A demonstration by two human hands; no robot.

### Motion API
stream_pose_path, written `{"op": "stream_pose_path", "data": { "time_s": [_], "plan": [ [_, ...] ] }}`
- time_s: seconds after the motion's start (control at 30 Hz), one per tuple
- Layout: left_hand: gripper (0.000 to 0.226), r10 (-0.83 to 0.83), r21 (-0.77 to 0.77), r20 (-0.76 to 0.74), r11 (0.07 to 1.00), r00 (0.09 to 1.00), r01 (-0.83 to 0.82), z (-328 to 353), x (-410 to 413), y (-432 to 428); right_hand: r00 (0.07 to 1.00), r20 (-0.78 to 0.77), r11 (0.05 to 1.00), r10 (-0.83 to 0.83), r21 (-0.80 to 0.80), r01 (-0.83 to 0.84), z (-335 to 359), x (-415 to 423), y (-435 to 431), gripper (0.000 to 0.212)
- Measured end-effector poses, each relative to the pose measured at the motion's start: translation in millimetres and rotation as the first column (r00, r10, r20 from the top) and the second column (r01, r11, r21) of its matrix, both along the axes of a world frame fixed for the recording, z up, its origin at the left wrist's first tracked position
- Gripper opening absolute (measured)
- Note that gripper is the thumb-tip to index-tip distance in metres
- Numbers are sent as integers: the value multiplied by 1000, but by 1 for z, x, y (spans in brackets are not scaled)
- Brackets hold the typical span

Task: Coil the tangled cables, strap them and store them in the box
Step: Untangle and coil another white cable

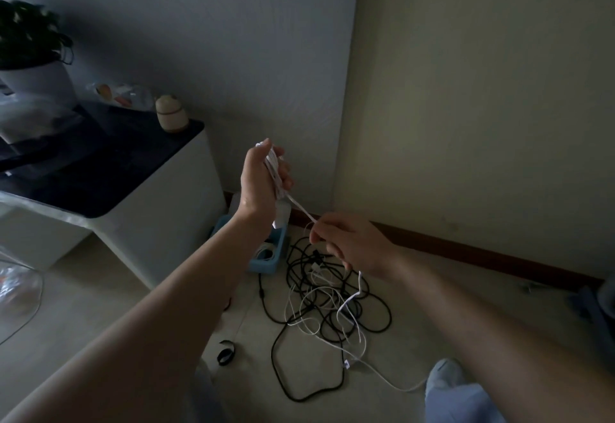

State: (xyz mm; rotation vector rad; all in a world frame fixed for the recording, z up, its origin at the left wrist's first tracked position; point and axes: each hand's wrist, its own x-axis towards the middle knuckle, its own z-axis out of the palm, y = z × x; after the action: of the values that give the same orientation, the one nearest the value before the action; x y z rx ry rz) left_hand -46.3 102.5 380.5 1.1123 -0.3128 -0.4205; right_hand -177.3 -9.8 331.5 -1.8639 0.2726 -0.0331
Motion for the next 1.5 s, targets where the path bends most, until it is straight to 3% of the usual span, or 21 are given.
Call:
{"op": "stream_pose_path", "data": {
  "time_s": [0.1,0.3,0.43,0.53,0.67,0.8,0.93,1.03,1.13,1.2,1.33,1.5],
  "plan": [
    [41,-26,74,64,997,998,21,-3,-5,-3,995,101,998,-1,-65,8,9,-2,5,29],
    [67,-241,400,324,911,915,98,-19,-28,-4,987,150,998,56,-39,-51,35,-6,6,38],
    [30,-457,647,546,762,702,-6,-27,-36,-1,954,287,990,-85,-84,114,53,-10,-10,18],
    [40,-416,544,514,835,750,90,-22,-39,-4,900,383,968,-211,-49,247,53,-12,-27,19],
    [64,-477,566,415,802,775,191,-16,-37,-7,879,407,966,-250,51,252,45,-10,-32,23],
    [56,-465,535,376,815,801,222,-11,-35,-7,813,447,914,-374,29,405,40,-7,-43,23],
    [51,-482,379,134,832,866,405,-5,-36,-7,832,398,919,-386,90,384,35,-10,-52,19],
    [48,-487,175,-70,853,871,491,0,-35,-6,887,295,930,-356,200,307,22,-6,-49,33],
    [44,-451,-112,-308,892,838,439,7,-27,-3,915,189,921,-356,233,311,8,-2,-43,40],
    [46,-429,-264,-373,899,823,350,11,-18,1,931,128,926,-342,218,310,1,-3,-37,38],
    [44,-385,-377,-389,896,837,236,12,-3,8,940,57,932,-336,165,323,-6,-1,-22,25],
    [36,-247,-385,-298,915,922,121,15,3,7,969,39,938,-243,265,224,-10,0,4,17]
  ]
}}
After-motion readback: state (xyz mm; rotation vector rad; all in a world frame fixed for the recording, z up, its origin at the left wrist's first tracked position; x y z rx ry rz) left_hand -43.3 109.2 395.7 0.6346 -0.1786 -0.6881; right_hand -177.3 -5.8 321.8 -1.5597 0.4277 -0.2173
